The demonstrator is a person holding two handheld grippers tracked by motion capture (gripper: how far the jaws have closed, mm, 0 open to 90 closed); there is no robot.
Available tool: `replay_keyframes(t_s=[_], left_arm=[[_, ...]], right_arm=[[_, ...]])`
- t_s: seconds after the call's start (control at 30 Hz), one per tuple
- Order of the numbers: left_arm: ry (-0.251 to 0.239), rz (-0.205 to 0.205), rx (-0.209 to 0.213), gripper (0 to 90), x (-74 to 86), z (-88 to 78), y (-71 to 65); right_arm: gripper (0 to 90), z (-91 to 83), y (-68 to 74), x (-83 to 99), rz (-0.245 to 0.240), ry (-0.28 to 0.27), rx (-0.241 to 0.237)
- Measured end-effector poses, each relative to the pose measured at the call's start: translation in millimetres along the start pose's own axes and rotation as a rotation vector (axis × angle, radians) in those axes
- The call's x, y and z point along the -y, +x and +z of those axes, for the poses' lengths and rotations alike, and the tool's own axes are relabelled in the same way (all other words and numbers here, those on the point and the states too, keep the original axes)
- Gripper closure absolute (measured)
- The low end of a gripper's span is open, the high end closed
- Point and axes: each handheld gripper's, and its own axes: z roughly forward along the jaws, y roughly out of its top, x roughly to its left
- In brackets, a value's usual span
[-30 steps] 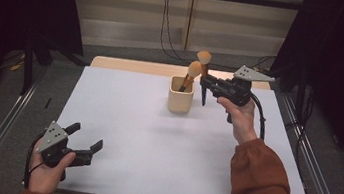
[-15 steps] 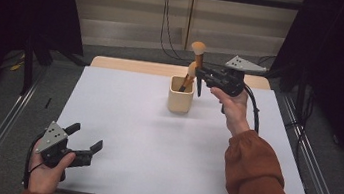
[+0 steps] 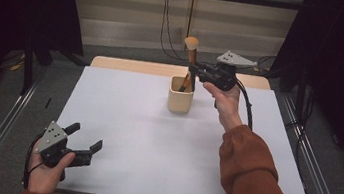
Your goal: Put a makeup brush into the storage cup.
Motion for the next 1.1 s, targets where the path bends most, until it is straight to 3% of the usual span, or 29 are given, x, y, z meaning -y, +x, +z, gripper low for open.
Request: replay_keyframes(t_s=[0.23,0.43,0.8,1.1], left_arm=[[0.003,0.002,0.001,3.2,0.1,-0.1,0.3],[0.005,0.002,0.007,3.2,0.2,0.4,-0.5],[0.009,0.006,0.003,3.2,0.6,-0.2,0.3],[0.008,0.008,0.005,3.2,0.7,-0.5,-0.2]], right_arm=[[75.2,10.0,-0.6,-1.0,0.001,0.010,0.011],[75.1,17.1,-0.4,-2.0,0.006,-0.022,0.024],[75.1,29.0,-10.0,17.1,0.050,-0.018,0.047],[75.2,32.5,-7.1,26.5,0.037,-0.001,0.030]])
